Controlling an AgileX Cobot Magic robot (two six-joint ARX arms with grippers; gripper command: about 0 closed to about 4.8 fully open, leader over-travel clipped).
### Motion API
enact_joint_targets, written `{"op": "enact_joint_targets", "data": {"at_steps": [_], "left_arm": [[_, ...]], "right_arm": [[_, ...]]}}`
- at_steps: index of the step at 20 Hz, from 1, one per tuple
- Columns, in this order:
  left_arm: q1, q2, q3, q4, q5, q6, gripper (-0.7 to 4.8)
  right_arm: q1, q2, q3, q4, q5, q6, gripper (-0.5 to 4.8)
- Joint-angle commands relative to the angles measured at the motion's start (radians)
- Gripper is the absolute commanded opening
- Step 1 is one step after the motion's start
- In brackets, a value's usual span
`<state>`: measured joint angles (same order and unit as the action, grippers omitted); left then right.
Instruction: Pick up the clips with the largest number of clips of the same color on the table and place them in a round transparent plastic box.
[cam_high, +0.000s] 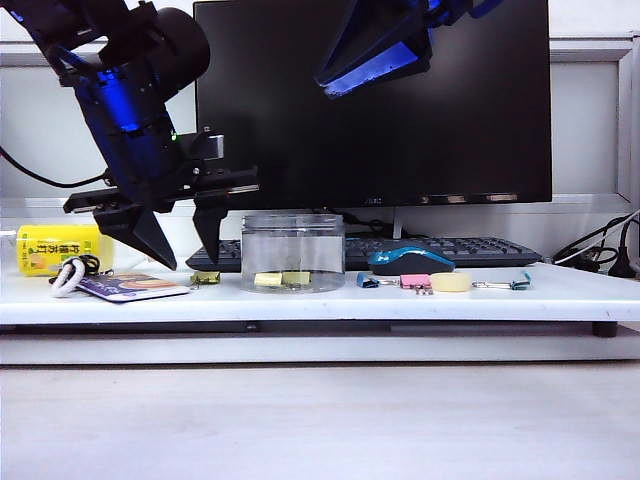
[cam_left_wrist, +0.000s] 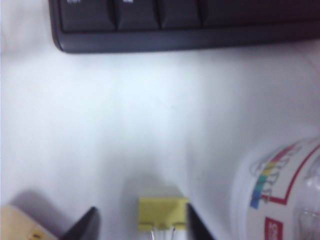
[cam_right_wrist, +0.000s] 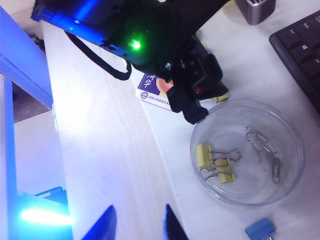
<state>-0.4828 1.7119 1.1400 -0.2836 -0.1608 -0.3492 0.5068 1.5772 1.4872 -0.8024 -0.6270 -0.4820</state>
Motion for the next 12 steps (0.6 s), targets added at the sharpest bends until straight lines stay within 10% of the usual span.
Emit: {"op": "enact_joint_targets", "data": {"at_steps": [1, 12], "left_arm": [[-0.001, -0.005, 0.001, 0.002, 0.009, 0.002, 2.26], [-0.025, 0.050, 0.001, 0.010, 0.022, 0.028, 2.47]], "right_arm": [[0.001, -0.005, 0.002, 0.006, -0.008, 0.004, 1.26], [0.001, -0.005, 0.002, -0.003, -0.008, 0.005, 1.26]]}}
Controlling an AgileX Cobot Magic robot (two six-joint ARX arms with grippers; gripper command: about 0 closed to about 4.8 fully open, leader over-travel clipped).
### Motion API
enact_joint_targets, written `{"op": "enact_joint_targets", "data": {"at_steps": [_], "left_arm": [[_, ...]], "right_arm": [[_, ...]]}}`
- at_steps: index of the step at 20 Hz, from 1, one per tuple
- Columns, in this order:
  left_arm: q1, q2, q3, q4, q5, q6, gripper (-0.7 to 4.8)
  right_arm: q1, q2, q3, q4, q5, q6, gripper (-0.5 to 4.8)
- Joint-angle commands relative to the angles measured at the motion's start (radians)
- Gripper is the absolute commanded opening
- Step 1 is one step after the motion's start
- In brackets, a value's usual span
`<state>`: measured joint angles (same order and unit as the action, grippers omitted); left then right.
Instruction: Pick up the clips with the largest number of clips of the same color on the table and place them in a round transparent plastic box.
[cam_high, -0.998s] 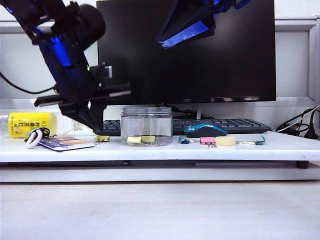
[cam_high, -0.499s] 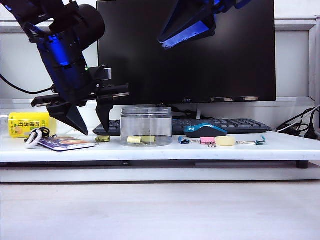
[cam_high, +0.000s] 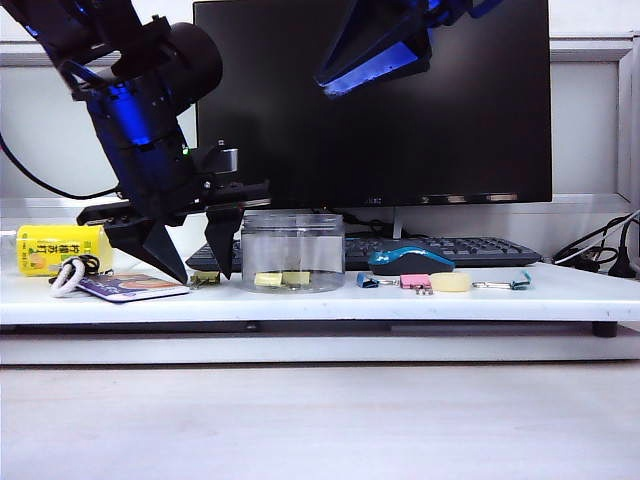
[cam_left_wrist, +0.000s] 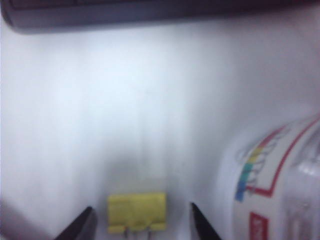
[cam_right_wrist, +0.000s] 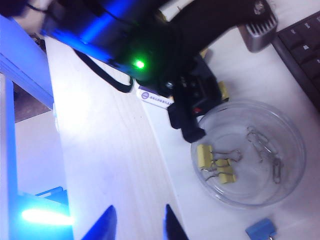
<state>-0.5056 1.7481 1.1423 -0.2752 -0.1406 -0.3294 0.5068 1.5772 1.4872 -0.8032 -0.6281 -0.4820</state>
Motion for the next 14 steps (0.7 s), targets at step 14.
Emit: {"op": "enact_joint_targets", "data": {"at_steps": [14], "left_arm": [[-0.002, 0.015, -0.002, -0.003, -0.047, 0.047, 1.08]], "right_arm": [[0.000, -0.005, 0.002, -0.004, -0.007, 0.004, 1.26]]}}
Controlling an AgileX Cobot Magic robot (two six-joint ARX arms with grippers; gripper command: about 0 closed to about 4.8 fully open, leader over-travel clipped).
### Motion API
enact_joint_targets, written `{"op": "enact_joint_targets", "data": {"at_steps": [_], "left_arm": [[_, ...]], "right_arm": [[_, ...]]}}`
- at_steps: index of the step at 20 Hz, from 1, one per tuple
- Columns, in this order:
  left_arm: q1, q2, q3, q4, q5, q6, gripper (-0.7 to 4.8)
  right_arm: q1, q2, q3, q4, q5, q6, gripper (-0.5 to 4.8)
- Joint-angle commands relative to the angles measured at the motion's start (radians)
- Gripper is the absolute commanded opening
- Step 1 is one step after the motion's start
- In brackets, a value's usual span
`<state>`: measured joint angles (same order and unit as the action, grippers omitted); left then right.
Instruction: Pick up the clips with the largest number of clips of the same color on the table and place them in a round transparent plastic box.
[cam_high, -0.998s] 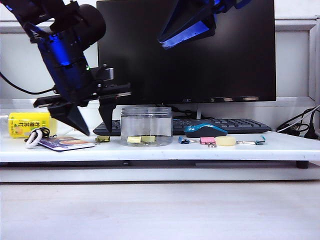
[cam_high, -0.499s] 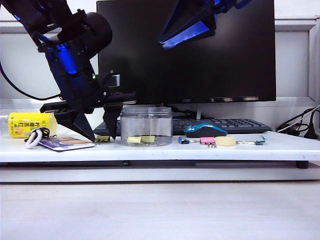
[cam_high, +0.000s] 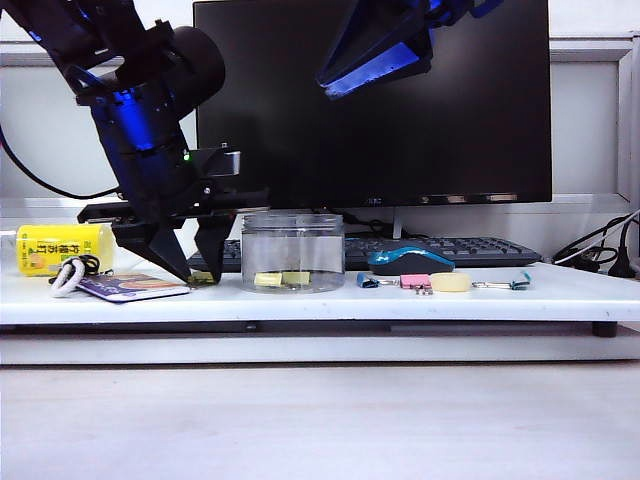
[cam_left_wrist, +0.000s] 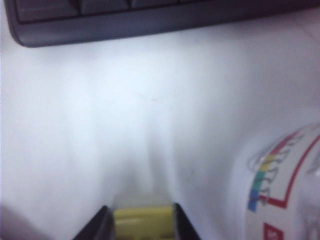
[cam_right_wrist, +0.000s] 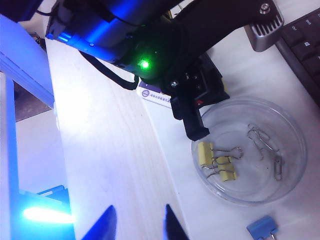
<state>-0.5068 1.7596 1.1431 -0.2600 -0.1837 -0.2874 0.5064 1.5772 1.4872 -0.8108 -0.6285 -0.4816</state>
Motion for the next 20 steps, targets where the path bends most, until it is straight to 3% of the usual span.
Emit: {"op": "enact_joint_targets", "data": {"at_steps": [1, 4, 13, 20], "left_arm": [[-0.001, 0.004, -0.002, -0.018, -0.004, 0.008, 1.08], [-0.001, 0.004, -0.002, -0.018, -0.016, 0.016, 0.84], [-0.001, 0.001, -0.002, -0.011, -0.023, 0.022, 0.79], [0.000, -0.103, -0.002, 0.003, -0.026, 0.053, 0.79]], "right_arm": [[0.001, -0.005, 0.002, 0.003, -0.006, 0.004, 1.26], [0.001, -0.005, 0.002, 0.003, -0.006, 0.004, 1.26], [0.001, -0.005, 0.002, 0.000, -0.006, 0.004, 1.26], [-0.002, -0.005, 0.002, 0.003, 0.024, 0.003, 1.26]]}}
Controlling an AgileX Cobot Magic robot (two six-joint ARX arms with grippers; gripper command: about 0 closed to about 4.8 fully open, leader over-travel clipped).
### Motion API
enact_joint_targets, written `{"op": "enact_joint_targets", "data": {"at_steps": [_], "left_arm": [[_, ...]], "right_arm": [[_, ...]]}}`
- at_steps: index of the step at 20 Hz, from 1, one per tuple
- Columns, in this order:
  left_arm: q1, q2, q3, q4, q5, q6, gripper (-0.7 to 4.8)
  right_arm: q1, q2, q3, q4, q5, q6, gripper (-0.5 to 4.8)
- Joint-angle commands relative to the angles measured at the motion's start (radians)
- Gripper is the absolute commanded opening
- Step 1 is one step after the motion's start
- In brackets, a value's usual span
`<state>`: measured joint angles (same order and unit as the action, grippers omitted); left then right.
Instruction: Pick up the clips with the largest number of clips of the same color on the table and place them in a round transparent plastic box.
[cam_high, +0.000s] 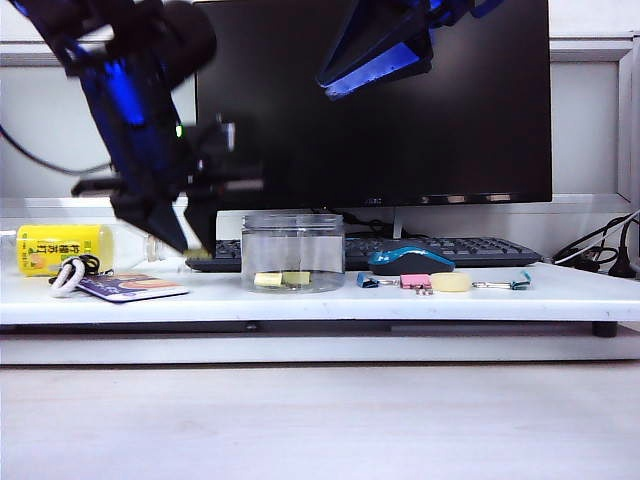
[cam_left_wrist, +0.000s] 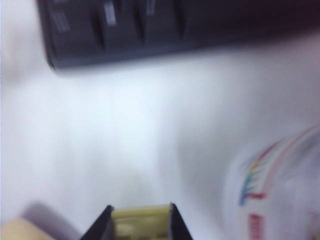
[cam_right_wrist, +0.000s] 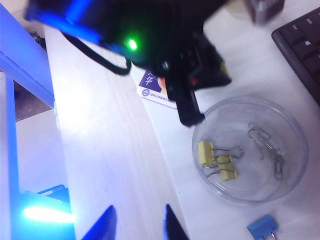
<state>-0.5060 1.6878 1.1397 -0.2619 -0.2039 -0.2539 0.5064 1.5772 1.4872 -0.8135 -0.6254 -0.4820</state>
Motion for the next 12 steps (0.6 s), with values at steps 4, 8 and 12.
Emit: {"op": "enact_joint_targets", "data": {"at_steps": [4, 8, 12], "left_arm": [[-0.001, -0.128, 0.002, -0.029, 0.006, 0.088, 0.79], [-0.001, -0.246, 0.002, -0.047, 0.133, 0.143, 0.79], [-0.001, -0.277, 0.001, -0.047, 0.338, 0.221, 0.79]], "right_arm": [[-0.006, -0.006, 0.002, 0.004, 0.119, -0.017, 1.16], [-0.006, -0.006, 0.002, 0.010, 0.138, -0.021, 1.16], [-0.007, -0.006, 0.002, 0.021, 0.187, -0.023, 1.16]]}}
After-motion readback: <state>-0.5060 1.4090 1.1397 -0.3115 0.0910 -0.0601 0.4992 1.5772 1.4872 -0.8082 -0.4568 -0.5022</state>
